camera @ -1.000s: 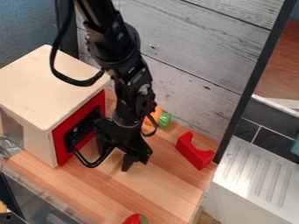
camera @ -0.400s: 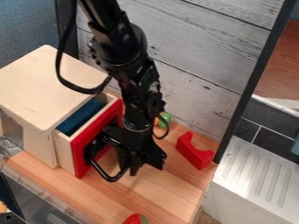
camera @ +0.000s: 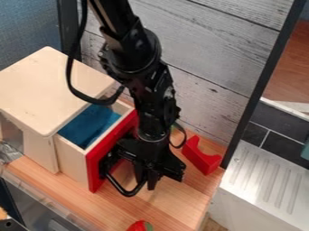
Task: Open the drawer
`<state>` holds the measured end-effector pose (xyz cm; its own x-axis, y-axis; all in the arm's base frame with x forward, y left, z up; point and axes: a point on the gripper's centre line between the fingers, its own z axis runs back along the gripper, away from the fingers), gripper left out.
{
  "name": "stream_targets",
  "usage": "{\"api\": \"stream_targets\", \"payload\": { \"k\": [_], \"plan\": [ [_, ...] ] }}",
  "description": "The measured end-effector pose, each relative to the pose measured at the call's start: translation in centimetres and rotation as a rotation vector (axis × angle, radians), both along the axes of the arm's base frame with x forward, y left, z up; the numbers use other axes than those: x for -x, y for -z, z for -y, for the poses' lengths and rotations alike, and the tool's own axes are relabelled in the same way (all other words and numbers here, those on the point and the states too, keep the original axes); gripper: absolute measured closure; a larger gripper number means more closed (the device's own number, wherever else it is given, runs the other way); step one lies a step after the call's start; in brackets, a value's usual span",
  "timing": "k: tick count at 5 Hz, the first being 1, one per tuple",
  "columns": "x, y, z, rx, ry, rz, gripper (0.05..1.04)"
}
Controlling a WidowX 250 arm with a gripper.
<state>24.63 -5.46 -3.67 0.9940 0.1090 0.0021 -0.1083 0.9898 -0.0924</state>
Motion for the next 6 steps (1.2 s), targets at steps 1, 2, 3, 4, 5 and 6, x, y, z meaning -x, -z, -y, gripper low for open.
{"api": "stream_targets", "payload": {
  "k": [1, 2, 3, 4, 5, 6],
  "plan": [
    [-0.6, -0.4, 1.0, 0.042, -0.030, 0.000, 0.940],
    [-0.6, -0.4, 1.9, 0.061, -0.035, -0.011, 0.940],
    [-0.7, -0.5, 2.5, 0.080, -0.050, -0.017, 0.940],
    [-0.5, -0.5, 2.8, 0.084, -0.041, -0.021, 0.940],
    [0.1, -0.3, 3.1, 0.085, -0.023, -0.032, 0.940],
    [0.3, -0.3, 3.5, 0.087, -0.011, -0.033, 0.940]
  ]
}}
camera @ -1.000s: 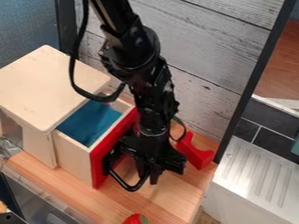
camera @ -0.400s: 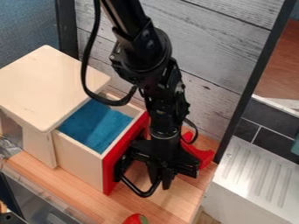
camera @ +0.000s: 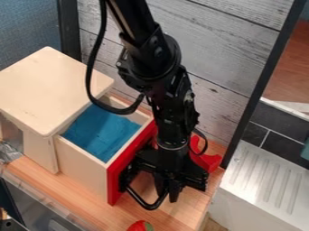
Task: Open the drawer
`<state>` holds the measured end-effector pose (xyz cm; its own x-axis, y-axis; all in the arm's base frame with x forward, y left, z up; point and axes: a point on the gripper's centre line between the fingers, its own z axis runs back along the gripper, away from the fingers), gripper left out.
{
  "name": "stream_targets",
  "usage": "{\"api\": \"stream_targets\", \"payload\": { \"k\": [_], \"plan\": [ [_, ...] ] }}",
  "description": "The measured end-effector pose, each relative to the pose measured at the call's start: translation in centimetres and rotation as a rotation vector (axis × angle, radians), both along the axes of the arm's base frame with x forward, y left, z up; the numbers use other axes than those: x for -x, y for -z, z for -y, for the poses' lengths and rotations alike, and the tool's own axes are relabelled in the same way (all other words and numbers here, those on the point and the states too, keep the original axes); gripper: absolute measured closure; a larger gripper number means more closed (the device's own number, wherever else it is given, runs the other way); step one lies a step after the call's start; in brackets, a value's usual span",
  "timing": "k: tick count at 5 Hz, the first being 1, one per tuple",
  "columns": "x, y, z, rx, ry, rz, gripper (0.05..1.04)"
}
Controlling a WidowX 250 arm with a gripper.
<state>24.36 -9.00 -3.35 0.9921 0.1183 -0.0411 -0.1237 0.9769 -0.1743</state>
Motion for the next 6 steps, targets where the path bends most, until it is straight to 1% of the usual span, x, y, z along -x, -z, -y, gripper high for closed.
{"api": "stream_targets", "payload": {
  "k": [1, 3, 4, 5, 6],
  "plan": [
    [0.2, 0.0, 0.5, 0.006, 0.006, -0.003, 0.940],
    [-0.2, -0.3, 1.0, 0.020, 0.001, 0.000, 0.940],
    [-0.3, -0.3, 1.2, 0.028, -0.011, 0.000, 0.891],
    [0.2, -0.2, 1.0, 0.019, -0.027, -0.024, 0.644],
    [0.8, -1.0, 0.9, 0.015, -0.018, -0.008, 0.327]
  ]
}}
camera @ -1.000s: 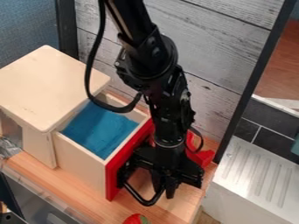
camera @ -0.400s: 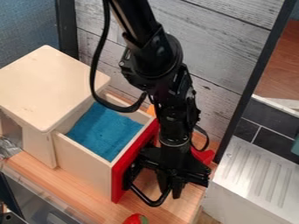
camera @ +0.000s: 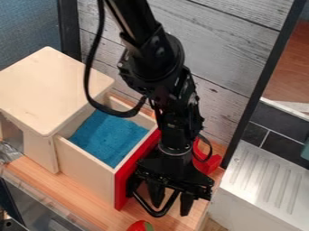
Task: Open the drawer
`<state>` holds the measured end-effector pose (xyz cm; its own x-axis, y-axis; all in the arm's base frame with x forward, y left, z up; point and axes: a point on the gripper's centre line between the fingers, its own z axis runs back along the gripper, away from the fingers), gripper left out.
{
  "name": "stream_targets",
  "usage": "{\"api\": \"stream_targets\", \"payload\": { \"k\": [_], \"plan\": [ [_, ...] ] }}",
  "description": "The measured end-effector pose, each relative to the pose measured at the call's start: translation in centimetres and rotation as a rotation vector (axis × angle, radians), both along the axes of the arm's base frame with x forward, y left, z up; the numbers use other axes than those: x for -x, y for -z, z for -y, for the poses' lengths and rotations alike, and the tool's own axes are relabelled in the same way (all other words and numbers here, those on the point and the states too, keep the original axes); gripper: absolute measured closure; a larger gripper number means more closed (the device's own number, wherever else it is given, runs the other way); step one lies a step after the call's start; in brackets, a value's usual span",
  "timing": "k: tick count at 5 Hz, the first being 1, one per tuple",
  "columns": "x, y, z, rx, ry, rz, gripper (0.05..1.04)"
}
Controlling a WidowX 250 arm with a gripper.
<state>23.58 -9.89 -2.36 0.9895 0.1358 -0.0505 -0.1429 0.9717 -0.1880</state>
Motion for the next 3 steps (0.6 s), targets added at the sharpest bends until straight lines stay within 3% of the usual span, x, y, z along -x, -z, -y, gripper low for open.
{"api": "stream_targets", "payload": {
  "k": [1, 3],
  "plan": [
    [0.8, -2.7, -0.1, 0.005, 0.013, 0.059, 0.091],
    [3.9, -9.4, -1.5, -0.005, 0.028, 0.200, 0.084]
  ]
}}
